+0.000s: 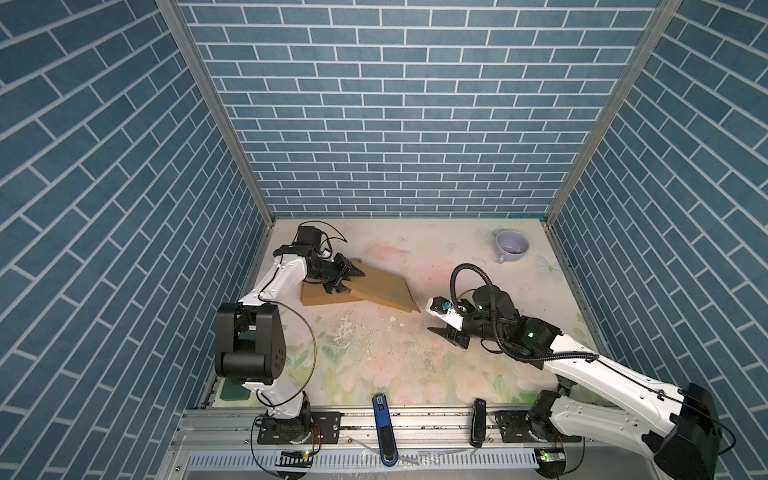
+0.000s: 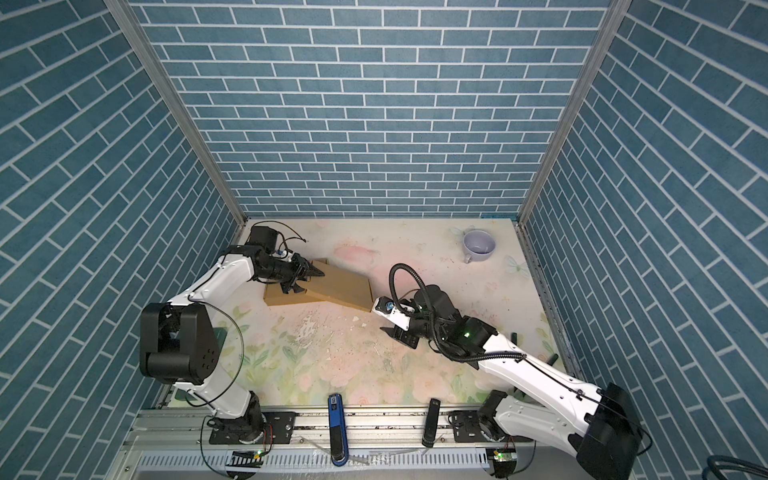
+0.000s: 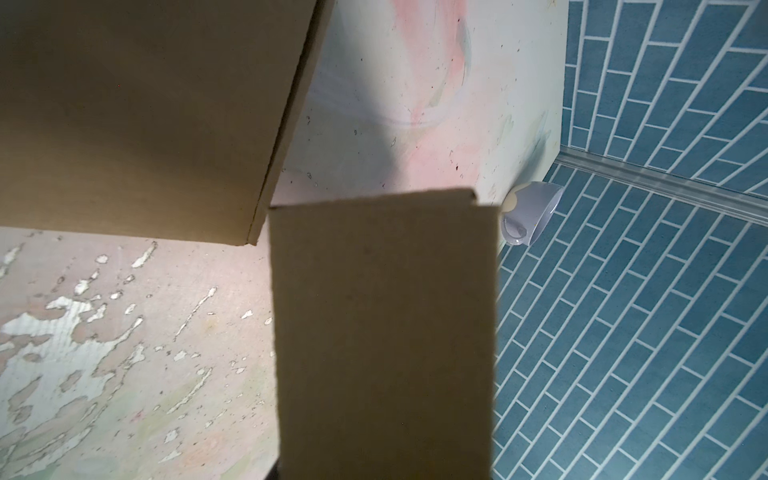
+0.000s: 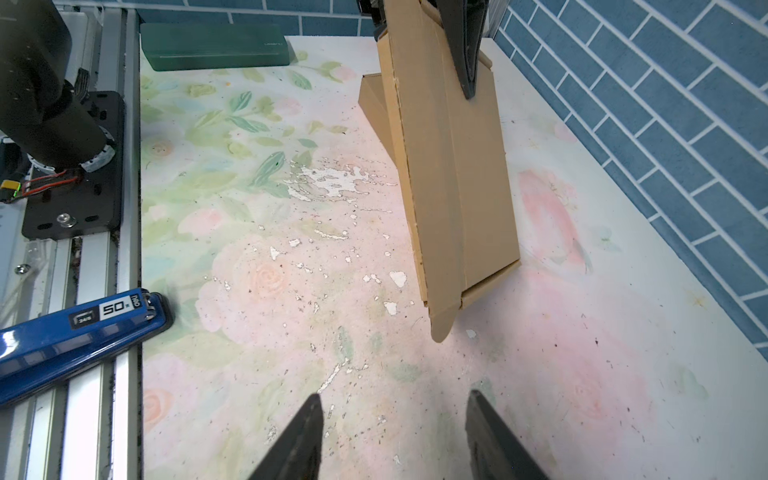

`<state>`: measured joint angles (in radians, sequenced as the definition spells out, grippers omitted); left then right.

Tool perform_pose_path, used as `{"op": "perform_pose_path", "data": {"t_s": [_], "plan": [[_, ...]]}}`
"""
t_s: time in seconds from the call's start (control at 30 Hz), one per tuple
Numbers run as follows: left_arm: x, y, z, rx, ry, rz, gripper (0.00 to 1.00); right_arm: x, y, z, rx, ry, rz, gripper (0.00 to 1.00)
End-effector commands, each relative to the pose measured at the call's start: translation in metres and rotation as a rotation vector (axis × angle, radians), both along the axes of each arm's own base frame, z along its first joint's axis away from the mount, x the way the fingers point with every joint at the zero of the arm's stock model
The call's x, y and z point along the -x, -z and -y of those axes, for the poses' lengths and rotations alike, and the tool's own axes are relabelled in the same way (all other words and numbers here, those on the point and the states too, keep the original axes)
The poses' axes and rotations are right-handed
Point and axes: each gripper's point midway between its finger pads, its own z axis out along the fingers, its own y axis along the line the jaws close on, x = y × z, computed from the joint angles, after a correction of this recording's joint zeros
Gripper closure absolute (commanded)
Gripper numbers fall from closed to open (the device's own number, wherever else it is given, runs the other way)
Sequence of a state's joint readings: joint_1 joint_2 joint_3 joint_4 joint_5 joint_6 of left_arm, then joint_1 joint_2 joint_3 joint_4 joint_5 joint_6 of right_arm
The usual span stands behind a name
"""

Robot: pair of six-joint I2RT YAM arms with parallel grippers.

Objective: Fold the paper box

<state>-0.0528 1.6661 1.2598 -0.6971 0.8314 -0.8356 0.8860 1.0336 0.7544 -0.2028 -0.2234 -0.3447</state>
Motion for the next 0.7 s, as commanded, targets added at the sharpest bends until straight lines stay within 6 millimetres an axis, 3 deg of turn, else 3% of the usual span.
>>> {"op": "perform_pose_path", "data": {"t_s": [0.0, 0.13, 0.37, 0.67], "plan": [[0.003, -0.004, 0.008, 0.083, -0.058, -0.066, 0.91, -0.001, -0.010, -0.002, -0.016, -0.010, 0.059, 0.40], [0.014, -0.016, 0.011, 0.119, -0.082, -0.124, 0.95, -0.008, -0.002, -0.002, 0.018, -0.007, 0.093, 0.34], [0.038, -0.018, 0.032, 0.165, -0.107, -0.195, 0.98, -0.019, 0.013, -0.002, 0.053, 0.021, 0.140, 0.13], [0.055, -0.043, 0.034, 0.189, -0.120, -0.222, 1.00, -0.024, 0.015, 0.000, 0.034, 0.046, 0.181, 0.09]]}}
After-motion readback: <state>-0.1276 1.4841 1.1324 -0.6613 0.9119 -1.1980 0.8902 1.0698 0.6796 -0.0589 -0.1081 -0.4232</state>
